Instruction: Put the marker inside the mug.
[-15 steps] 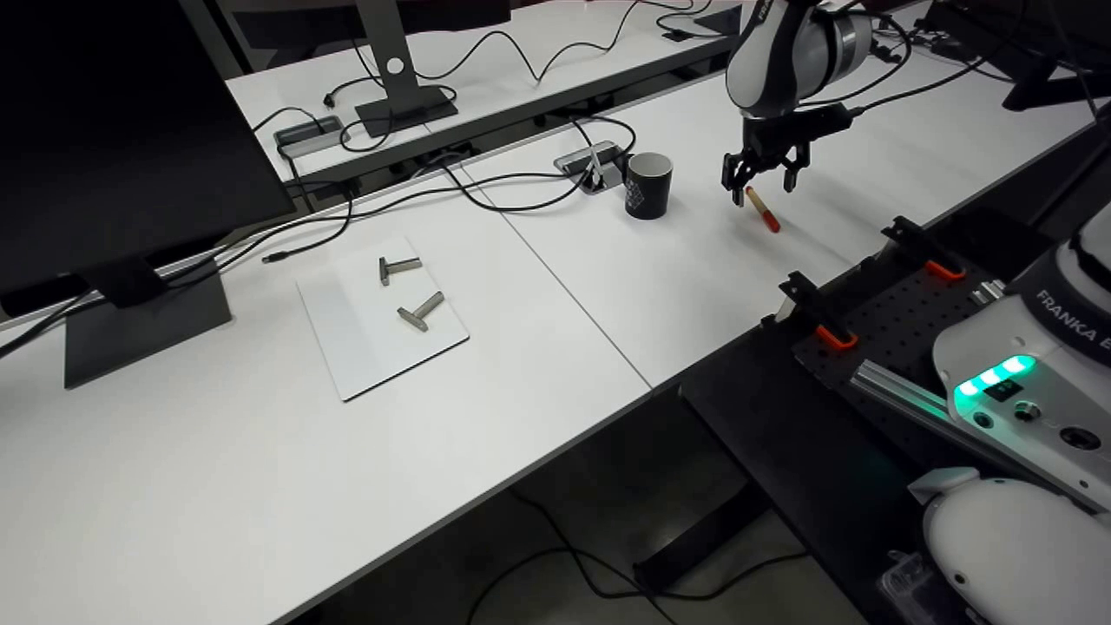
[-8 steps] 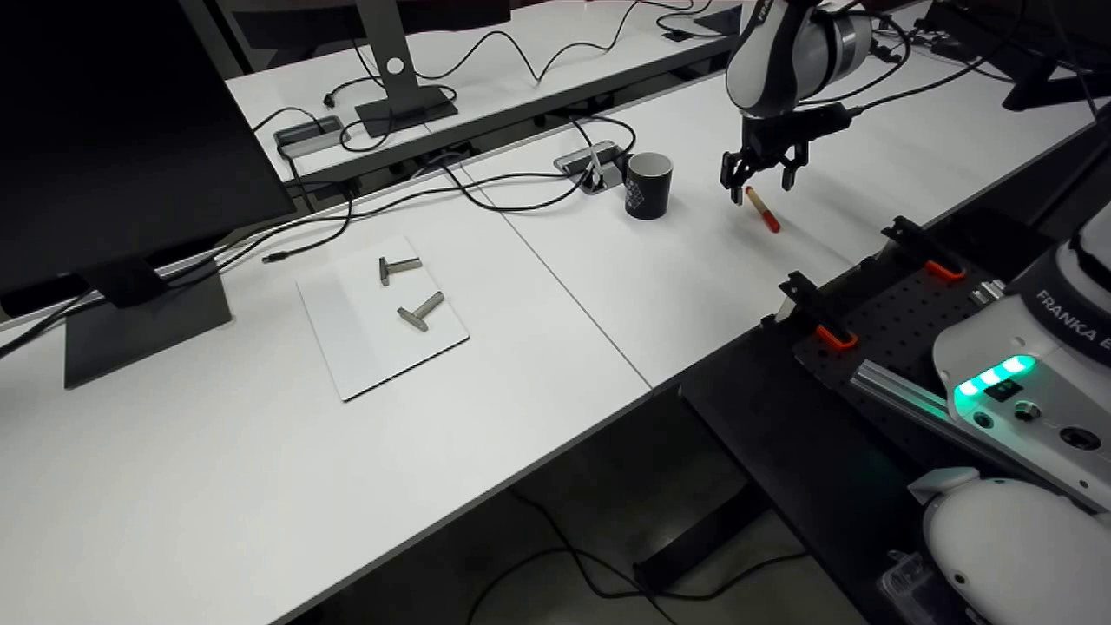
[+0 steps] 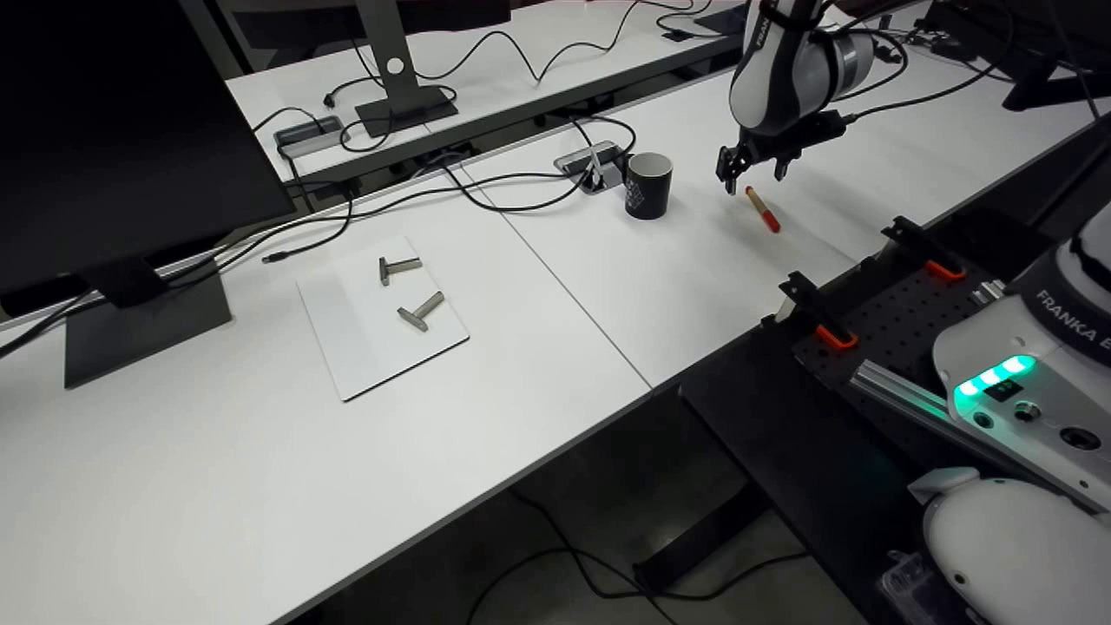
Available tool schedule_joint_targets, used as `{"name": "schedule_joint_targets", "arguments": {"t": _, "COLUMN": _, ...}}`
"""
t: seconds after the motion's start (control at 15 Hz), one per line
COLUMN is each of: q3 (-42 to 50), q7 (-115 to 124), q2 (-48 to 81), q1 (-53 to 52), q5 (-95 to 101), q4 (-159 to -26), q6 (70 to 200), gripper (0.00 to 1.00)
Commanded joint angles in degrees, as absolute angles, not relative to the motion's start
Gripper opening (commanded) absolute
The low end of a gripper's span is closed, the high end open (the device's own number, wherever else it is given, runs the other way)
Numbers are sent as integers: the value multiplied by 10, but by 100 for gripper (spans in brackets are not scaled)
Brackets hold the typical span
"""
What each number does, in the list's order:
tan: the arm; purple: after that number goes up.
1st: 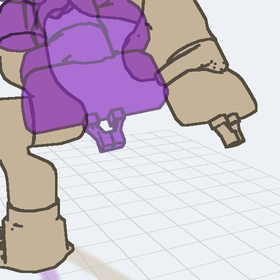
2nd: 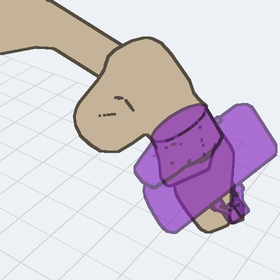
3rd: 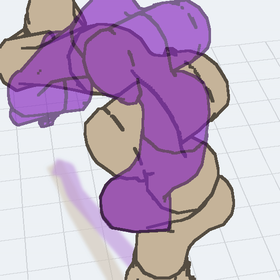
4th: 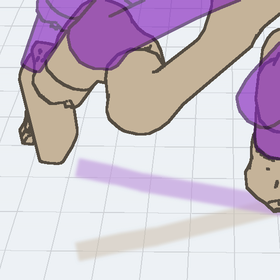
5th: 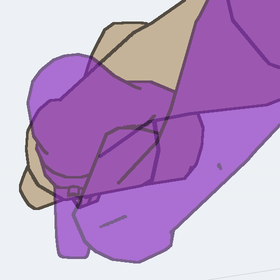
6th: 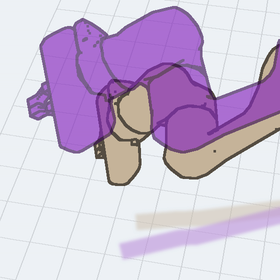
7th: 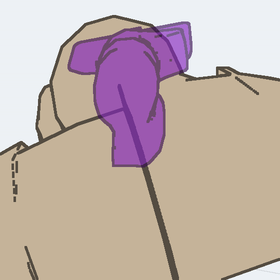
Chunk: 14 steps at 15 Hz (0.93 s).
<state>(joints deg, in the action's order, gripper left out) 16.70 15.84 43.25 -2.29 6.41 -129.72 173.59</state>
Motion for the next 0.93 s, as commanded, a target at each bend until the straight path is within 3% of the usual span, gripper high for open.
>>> {"name": "schedule_joint_targets", "arguments": {"t": 0.0, "q3": 155, "q7": 133, "q2": 456, "q1": -14, "q5": 32, "q4": -1289, "q6": 1755, "gripper": 100}}
{"name": "schedule_joint_targets", "arguments": {"t": 0.87, "q3": 171, "q7": 119, "q2": 493, "q1": -21, "q5": -6, "q4": -1277, "q6": 1809, "gripper": 100}}
